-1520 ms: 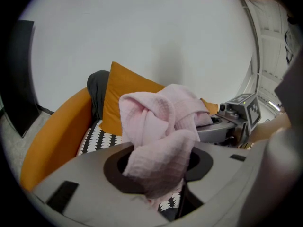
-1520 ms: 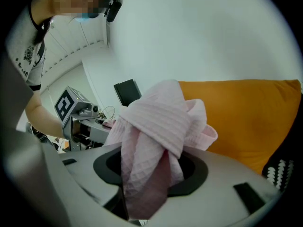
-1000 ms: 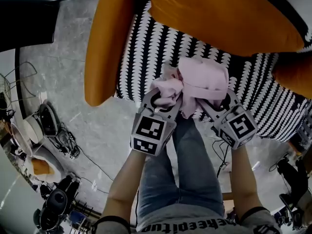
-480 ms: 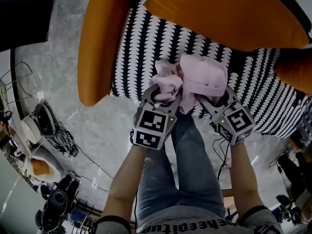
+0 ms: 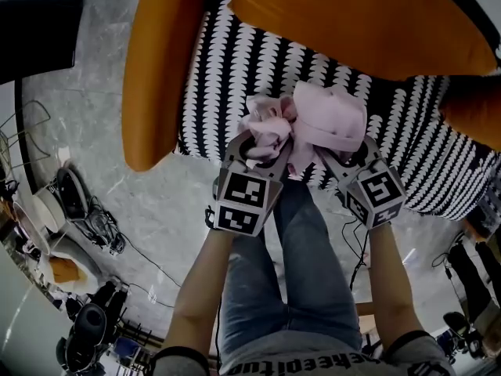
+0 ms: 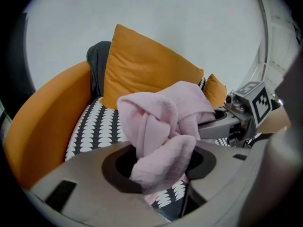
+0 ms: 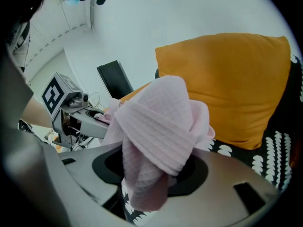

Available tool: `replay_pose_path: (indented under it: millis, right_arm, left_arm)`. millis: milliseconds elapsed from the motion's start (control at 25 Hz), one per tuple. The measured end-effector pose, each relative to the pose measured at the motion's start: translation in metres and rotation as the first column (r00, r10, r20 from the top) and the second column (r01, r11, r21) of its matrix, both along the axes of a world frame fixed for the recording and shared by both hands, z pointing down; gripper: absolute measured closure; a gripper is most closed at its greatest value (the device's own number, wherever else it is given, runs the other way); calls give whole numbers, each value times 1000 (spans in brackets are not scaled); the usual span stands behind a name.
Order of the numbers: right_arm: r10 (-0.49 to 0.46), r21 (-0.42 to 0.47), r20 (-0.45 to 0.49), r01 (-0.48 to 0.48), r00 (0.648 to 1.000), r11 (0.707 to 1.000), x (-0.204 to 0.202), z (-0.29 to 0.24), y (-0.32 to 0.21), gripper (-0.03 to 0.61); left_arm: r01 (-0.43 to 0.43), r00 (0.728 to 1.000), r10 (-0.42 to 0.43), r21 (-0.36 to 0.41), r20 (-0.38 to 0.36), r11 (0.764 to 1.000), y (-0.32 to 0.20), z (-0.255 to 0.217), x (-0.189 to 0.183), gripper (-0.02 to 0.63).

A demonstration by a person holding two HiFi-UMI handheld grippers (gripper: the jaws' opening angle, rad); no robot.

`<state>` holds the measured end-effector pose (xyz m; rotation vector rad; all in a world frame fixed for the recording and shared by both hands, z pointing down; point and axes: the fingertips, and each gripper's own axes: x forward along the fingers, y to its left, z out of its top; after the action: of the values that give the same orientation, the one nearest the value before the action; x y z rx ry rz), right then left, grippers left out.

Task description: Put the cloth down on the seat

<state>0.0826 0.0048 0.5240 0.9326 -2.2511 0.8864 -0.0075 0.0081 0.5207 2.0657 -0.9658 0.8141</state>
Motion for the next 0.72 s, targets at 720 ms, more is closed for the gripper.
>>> replay_pose_path:
  millis: [720]
  right_arm:
    - [68, 56, -91, -63, 994, 996, 32, -6, 9, 362]
  left_arm:
    - [12, 1000, -12, 99, 2, 995, 0, -18, 1, 375]
